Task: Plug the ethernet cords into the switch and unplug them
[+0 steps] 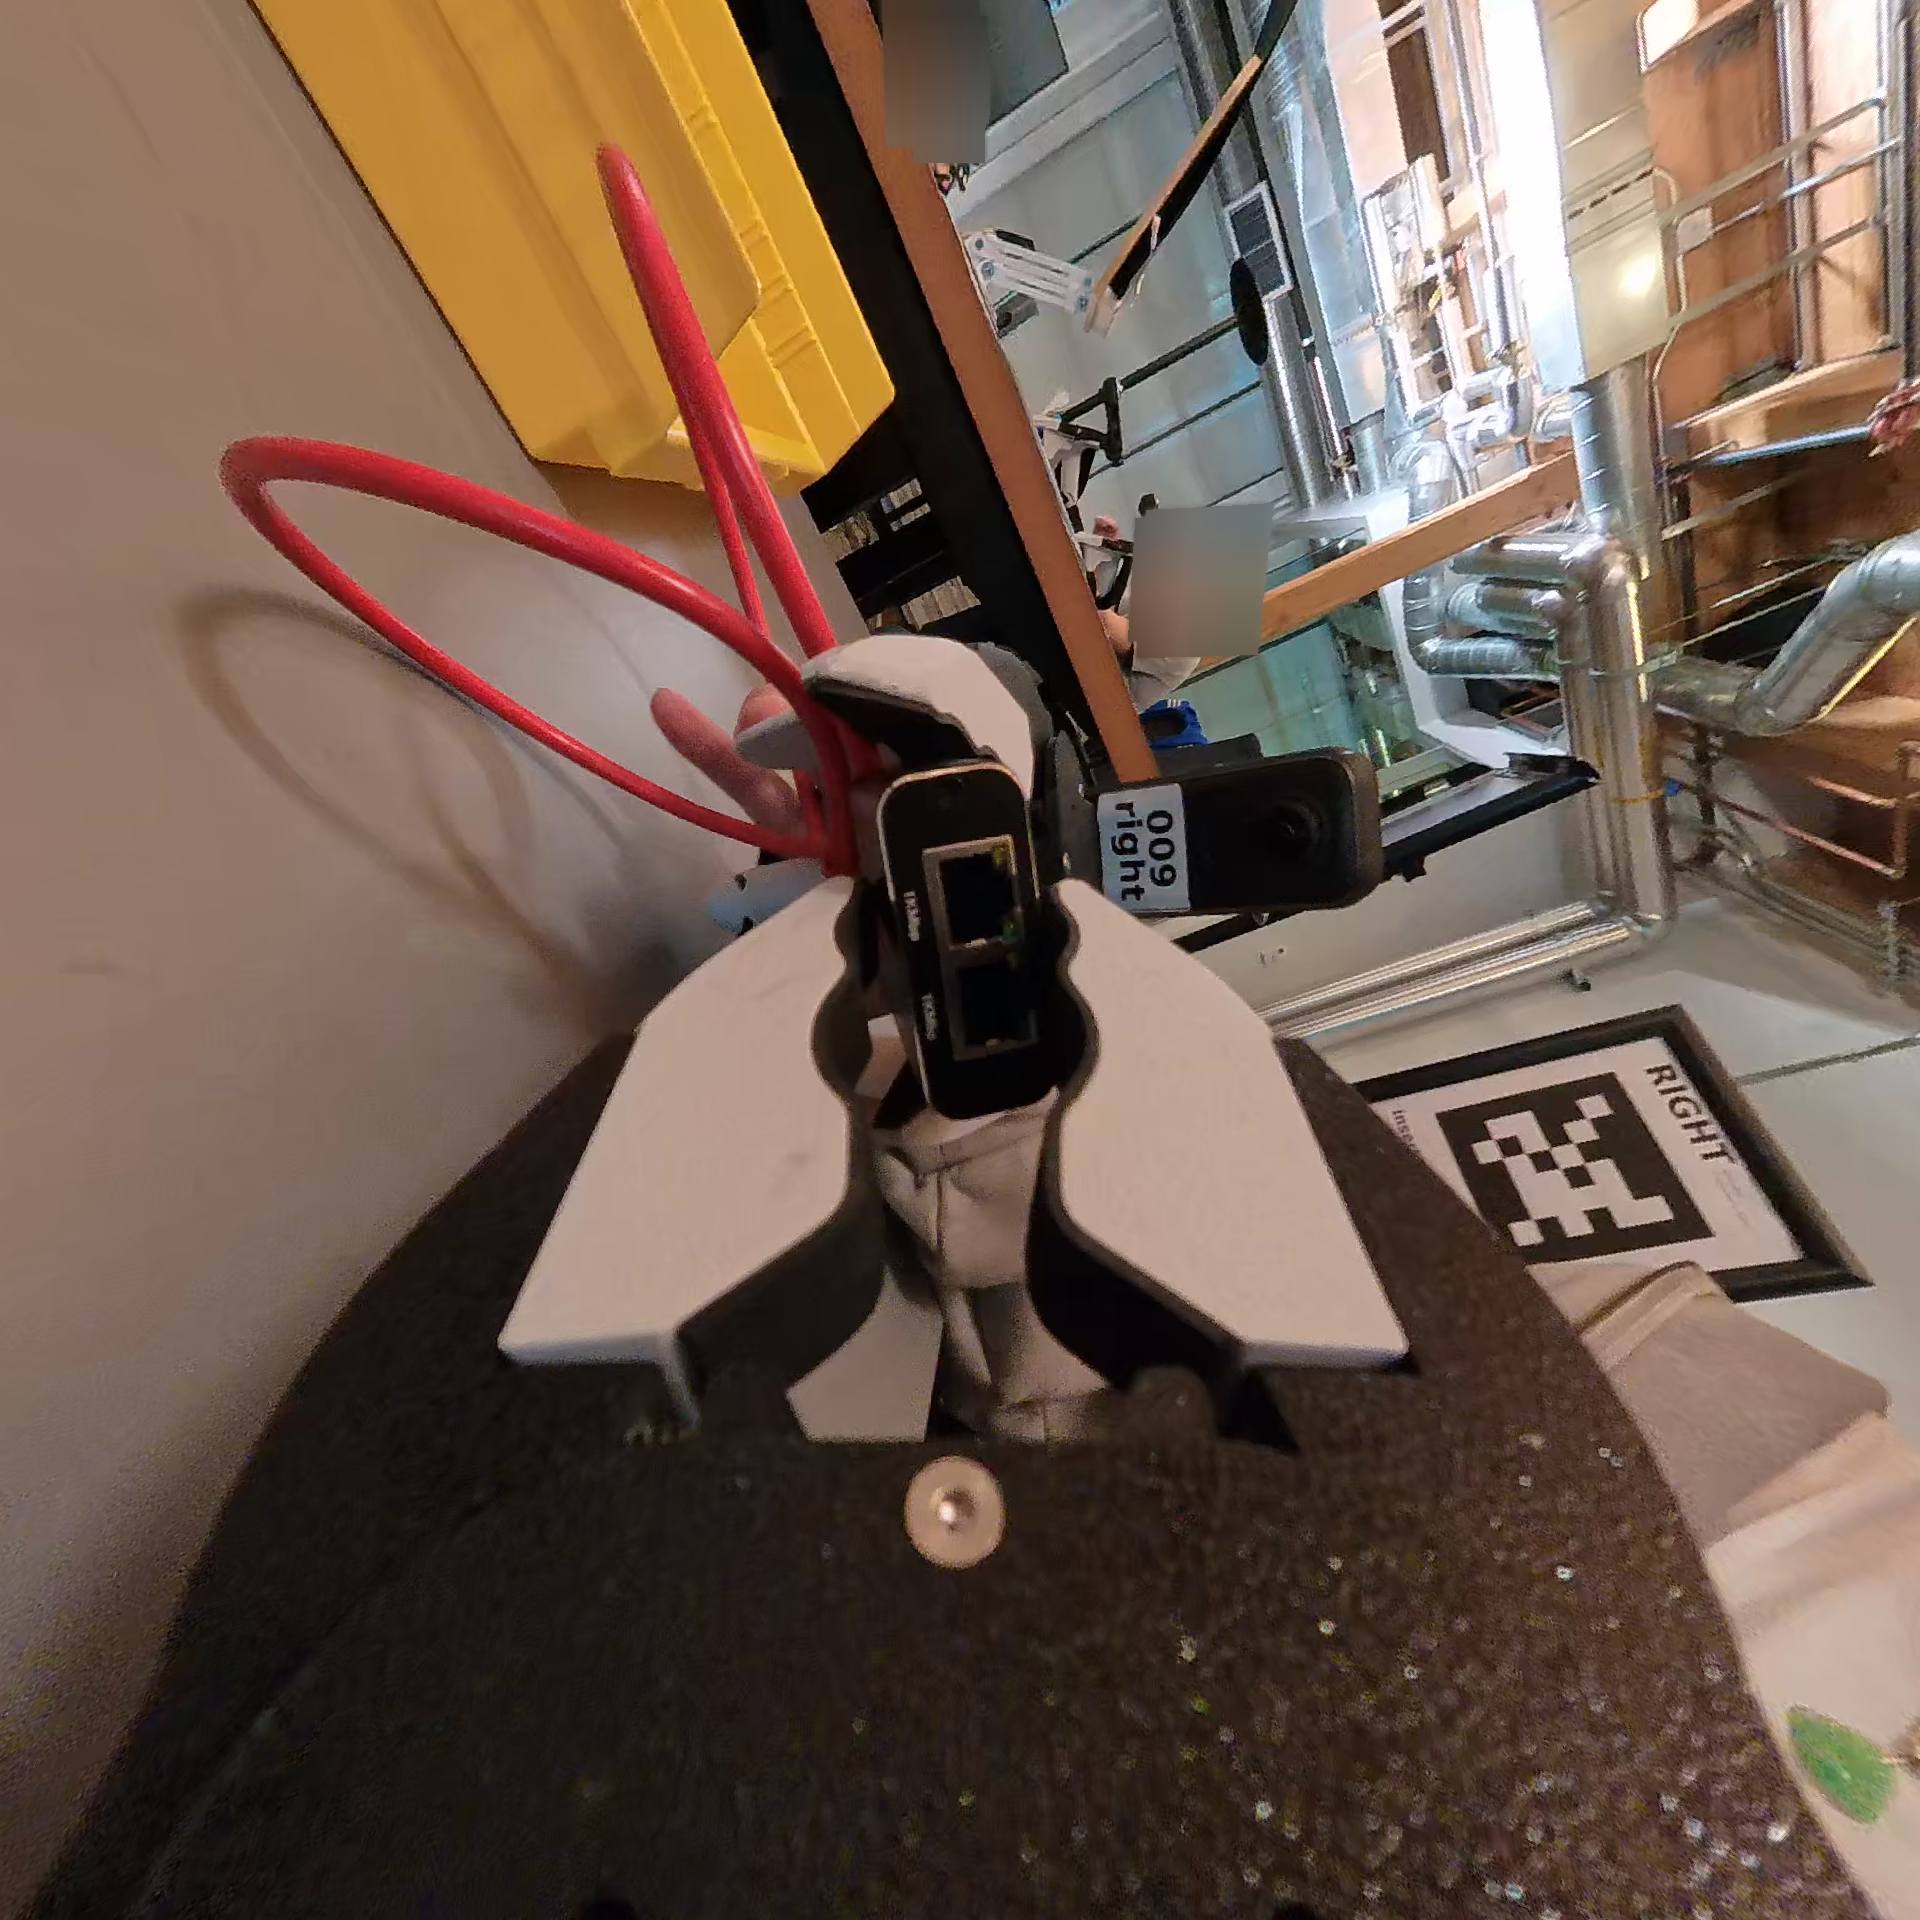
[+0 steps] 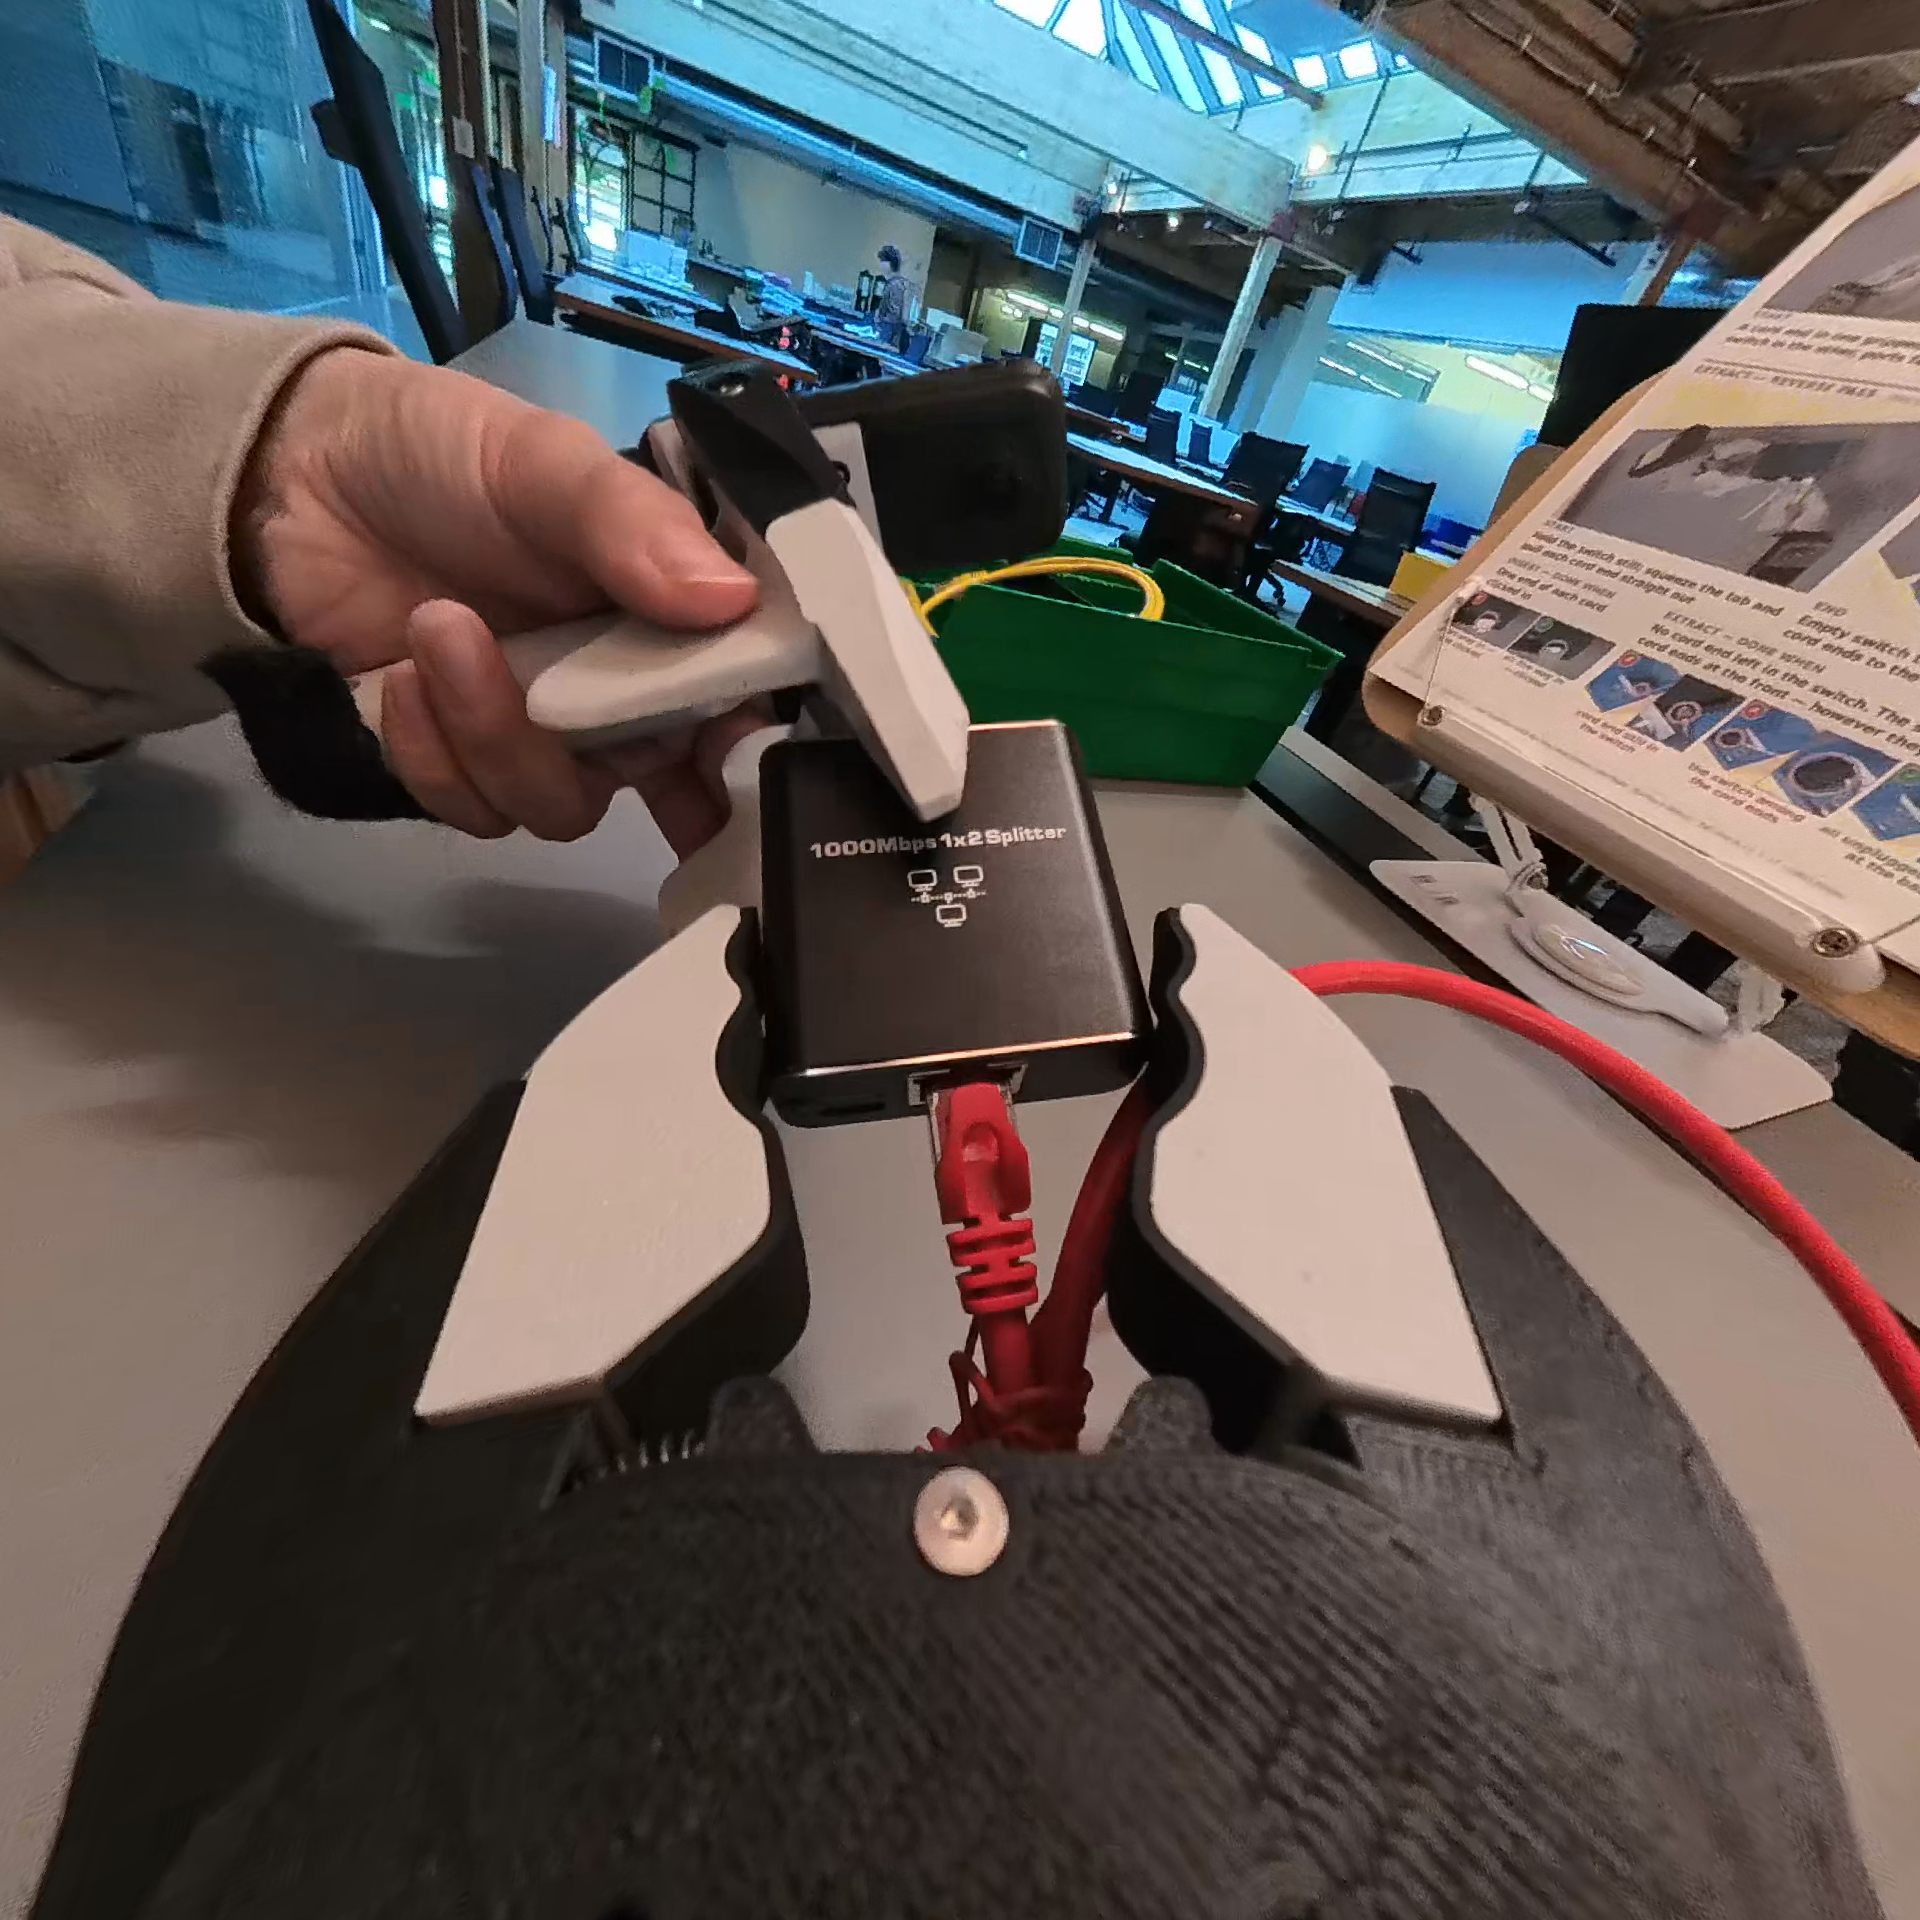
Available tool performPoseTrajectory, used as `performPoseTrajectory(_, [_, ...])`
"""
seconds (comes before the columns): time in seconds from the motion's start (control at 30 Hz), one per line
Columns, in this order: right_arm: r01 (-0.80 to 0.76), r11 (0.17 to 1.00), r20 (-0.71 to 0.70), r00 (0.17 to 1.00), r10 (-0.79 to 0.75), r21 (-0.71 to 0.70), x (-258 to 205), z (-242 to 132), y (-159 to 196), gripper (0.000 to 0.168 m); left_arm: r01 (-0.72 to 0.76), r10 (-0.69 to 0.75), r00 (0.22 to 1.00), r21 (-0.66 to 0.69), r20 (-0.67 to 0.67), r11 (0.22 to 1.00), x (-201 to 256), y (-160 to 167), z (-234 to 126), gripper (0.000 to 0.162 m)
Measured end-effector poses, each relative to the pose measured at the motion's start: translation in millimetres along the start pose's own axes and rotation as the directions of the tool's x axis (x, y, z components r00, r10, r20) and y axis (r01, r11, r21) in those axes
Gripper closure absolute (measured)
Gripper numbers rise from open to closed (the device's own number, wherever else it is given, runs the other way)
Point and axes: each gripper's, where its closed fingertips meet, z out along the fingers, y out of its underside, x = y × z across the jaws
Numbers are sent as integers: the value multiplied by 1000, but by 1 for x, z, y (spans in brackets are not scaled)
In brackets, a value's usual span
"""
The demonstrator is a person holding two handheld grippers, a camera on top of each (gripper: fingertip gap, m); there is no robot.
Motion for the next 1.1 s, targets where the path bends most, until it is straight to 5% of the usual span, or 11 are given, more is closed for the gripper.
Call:
performPoseTrajectory(0.4, [-74, 976, 175, 984, 38, 203, -24, -15, -21, 90, -25, 1, 991, -180, -132, 983, 6, 26, 0, 133])
performPoseTrajectory(0.6, [-22, 989, 166, 986, -3, 149, -26, -13, -13, 83, 31, -54, 990, -175, -127, 984, 7, 25, 4, 133])
performPoseTrajectory(0.73, [45, 995, 77, 996, -52, 94, -16, -8, -6, 93, 56, -75, 988, -137, -136, 989, 2, 21, 3, 133])
performPoseTrajectory(0.9, [-40, 963, 89, 996, 16, 267, -12, -20, -30, 109, 71, -82, 988, -88, -131, 994, -5, 14, -4, 135])
performPoseTrajectory(1.1, [-30, 995, 110, 994, 19, 98, -16, -8, -3, 100, 26, -34, 996, -108, -80, 994, -8, 18, -1, 135])
